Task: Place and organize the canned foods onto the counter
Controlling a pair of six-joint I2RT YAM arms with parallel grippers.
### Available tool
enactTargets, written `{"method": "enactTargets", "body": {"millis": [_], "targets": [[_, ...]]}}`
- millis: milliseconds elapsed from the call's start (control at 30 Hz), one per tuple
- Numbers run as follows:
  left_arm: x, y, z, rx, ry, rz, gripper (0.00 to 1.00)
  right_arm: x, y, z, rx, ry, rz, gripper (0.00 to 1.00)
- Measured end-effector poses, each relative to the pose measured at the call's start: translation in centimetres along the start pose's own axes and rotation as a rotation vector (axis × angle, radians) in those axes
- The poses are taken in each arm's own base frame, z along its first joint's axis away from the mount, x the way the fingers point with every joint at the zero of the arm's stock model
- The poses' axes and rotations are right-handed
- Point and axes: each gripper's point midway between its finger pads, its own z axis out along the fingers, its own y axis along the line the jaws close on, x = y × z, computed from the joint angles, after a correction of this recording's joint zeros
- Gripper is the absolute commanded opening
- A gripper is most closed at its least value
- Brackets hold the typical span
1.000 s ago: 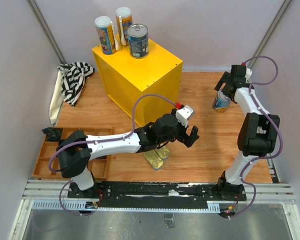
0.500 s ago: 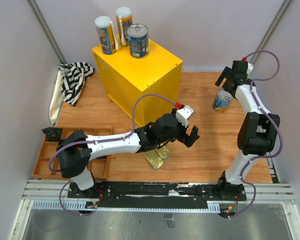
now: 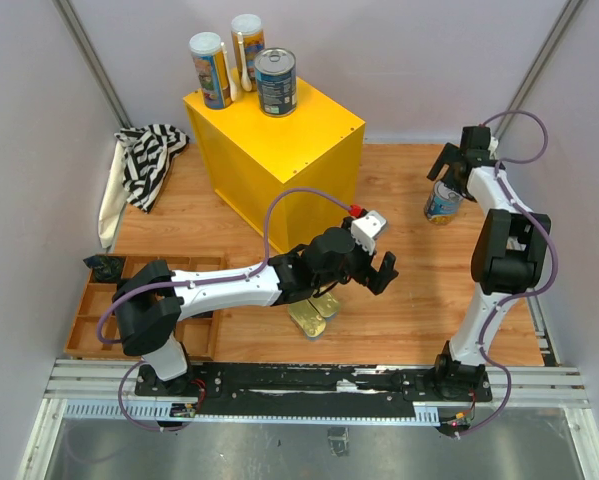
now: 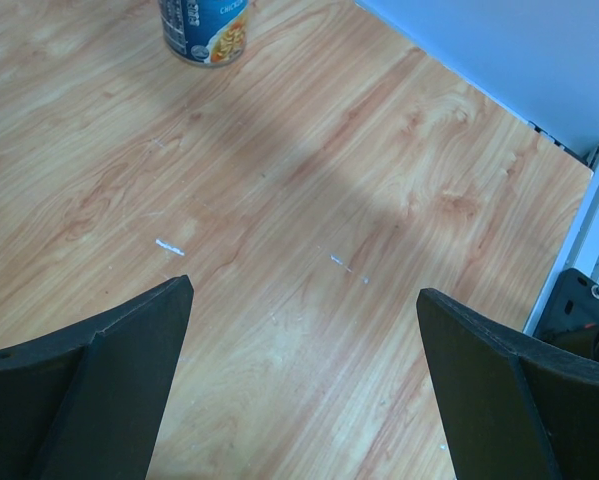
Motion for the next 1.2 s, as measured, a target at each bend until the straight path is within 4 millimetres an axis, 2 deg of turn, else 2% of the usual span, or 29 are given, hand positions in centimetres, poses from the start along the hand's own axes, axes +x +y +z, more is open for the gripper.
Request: {"method": "enactTargets", "body": {"millis": [133,233,500,667,833,1000,1200], "targets": [[0.2,0.1,-0.1,-0.005,0.003,-0.019,0.99,2.1,-0.1,0.4,-0.016,0.052,-0.007,0.99],[0.9,0.3,-0.3,-0.015,0.015,-0.034,0.99,2.9,-0.1,0.2,-0.035,0.053,-0.006,0.98],[3.3,1.4,-1.8,-0.049,0.047,-0.064,0.99,6.1,0.0,-2.6,-0.082,0.088,-0.018,0.89],[5.0,2.0,-2.8,-0.06,0.059,-0.062,0.99,8.3,0.7,-4.4,-0.114,0.108,-0.042,0.88],[6.8,2.4,-4.0,-0.051,0.075,-0.049,0.99,12.0,2.8,-7.3,-0.171,0.137,-0.107,0.88],[7.8,1.9,-5.1,-0.014,0.081,-0.037,0.99,16.5,5.6,-10.6,-0.258,0.16,-0.198,0.88],[8.6,0.7,-6.5,0.035,0.081,-0.019,0.99,21.2,8.0,-14.3,-0.345,0.175,-0.287,0.88]]}}
